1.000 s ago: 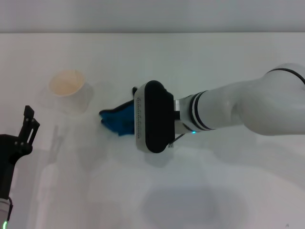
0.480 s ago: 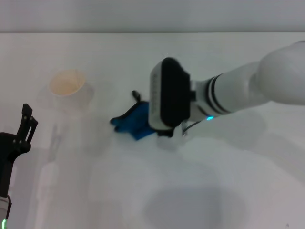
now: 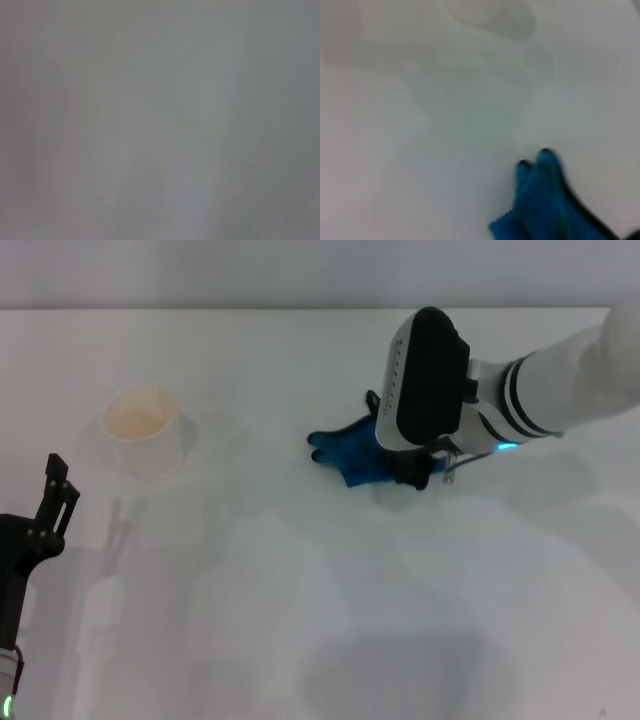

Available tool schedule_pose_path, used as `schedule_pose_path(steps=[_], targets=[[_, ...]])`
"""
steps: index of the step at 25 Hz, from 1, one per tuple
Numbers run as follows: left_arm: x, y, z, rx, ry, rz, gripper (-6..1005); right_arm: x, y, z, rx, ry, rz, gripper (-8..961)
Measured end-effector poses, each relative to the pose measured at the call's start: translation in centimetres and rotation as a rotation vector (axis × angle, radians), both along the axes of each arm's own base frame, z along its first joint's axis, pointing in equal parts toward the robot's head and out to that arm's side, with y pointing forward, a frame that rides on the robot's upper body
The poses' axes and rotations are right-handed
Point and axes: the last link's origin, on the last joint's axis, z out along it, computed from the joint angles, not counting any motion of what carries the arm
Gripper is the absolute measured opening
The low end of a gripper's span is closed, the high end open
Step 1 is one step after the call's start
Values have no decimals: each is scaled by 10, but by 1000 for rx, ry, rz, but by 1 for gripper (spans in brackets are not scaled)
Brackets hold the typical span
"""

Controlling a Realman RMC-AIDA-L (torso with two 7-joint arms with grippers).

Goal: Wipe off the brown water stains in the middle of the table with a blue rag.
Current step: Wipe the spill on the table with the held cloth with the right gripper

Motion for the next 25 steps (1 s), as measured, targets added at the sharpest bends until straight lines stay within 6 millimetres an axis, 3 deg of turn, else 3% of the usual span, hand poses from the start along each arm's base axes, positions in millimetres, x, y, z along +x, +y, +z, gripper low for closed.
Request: schedule_pose_path(steps=[5,17,21,25], targets=[[1,2,0,0,0,-5,861,-2,-14,-5,-82,-16,-27,122],[2,4,-1,-5,2,-8,861,-30,-63,-15,-381,17,-93,121],[2,4,-1,-7,2,-9,861,-28,-65,-11,-416,-4,-113,122],[2,4,-1,-6,2,-9,861,-17,-49,-3,-336,-33,-134,121]])
